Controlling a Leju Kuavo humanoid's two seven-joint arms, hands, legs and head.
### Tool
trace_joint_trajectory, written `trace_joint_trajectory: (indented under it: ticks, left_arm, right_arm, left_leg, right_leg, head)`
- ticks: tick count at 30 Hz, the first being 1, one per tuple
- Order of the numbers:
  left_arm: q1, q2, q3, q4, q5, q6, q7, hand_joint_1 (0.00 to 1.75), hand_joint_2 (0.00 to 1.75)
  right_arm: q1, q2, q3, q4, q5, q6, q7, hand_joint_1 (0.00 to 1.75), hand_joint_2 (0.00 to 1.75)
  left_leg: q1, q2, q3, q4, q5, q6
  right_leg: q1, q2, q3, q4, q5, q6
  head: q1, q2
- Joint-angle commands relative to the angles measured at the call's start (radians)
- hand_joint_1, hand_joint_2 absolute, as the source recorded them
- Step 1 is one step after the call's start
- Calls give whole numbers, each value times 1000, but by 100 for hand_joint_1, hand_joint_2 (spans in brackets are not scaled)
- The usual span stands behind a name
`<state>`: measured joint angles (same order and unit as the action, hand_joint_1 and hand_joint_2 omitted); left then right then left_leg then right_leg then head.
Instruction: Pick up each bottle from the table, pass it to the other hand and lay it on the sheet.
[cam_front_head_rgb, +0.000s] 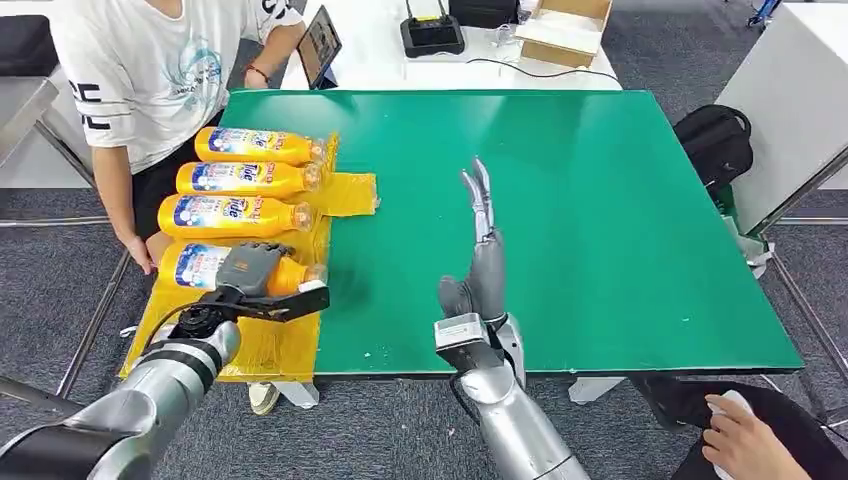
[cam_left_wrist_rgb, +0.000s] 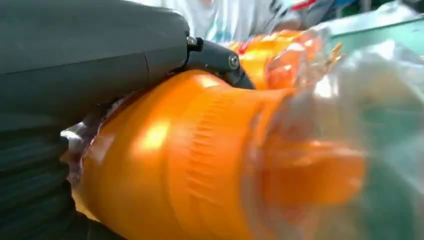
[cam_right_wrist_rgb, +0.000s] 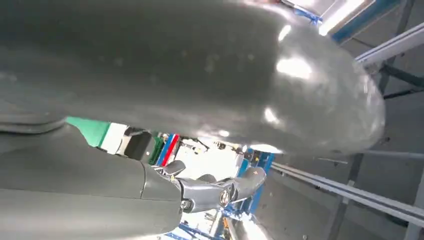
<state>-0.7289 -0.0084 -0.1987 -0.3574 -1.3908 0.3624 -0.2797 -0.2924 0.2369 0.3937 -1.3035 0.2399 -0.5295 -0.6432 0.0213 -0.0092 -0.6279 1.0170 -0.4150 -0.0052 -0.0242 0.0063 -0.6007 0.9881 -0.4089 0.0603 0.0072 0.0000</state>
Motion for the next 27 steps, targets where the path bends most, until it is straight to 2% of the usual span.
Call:
trace_joint_trajectory:
  ticks: [1,13,17,22,24,26,27]
  left_arm:
    - [-37,-16,97,66,70,-54,-40,0,175]
    - [-28,-19,117,66,113,-94,-64,0,175]
    - [-5,-27,154,58,175,-103,-119,0,175]
    - [21,-47,263,34,387,-257,-315,0,175]
    - [43,-60,302,-29,536,-424,-418,0,175]
    - [98,-54,223,-174,763,-563,-418,0,175]
    - [106,-47,175,-204,846,-585,-418,0,175]
  right_arm:
    - [-34,-10,15,53,0,7,15,0,0]
    - [-41,-7,9,84,-6,25,24,0,0]
    - [-44,-6,1,100,-11,37,28,0,0]
    - [-51,-5,-9,138,-16,41,23,0,0]
    - [-55,-5,-12,152,-21,48,12,0,0]
    - [-55,-4,-18,159,-25,55,4,0,0]
    - [-55,-3,-21,161,-26,57,3,0,0]
  left_leg:
    - [0,1,3,0,-1,1]
    - [0,2,4,0,-2,1]
    - [0,2,4,-1,-1,2]
    - [0,1,3,-1,-1,1]
    - [0,1,3,-1,-1,1]
    - [0,0,3,-1,-1,1]
    - [0,1,3,-1,-1,1]
  right_leg:
    - [1,0,3,-1,-1,-2]
    - [1,0,4,-1,-1,-3]
    - [1,1,4,-1,-1,-3]
    - [0,0,2,-1,-1,-2]
    - [0,0,3,-1,0,-2]
    - [0,-1,3,-1,0,-2]
    - [0,0,4,-1,0,-2]
  head:
    - [0,0]
    - [0,0]
    - [0,0]
    - [0,0]
    - [0,0]
    - [0,0]
    - [0,0]
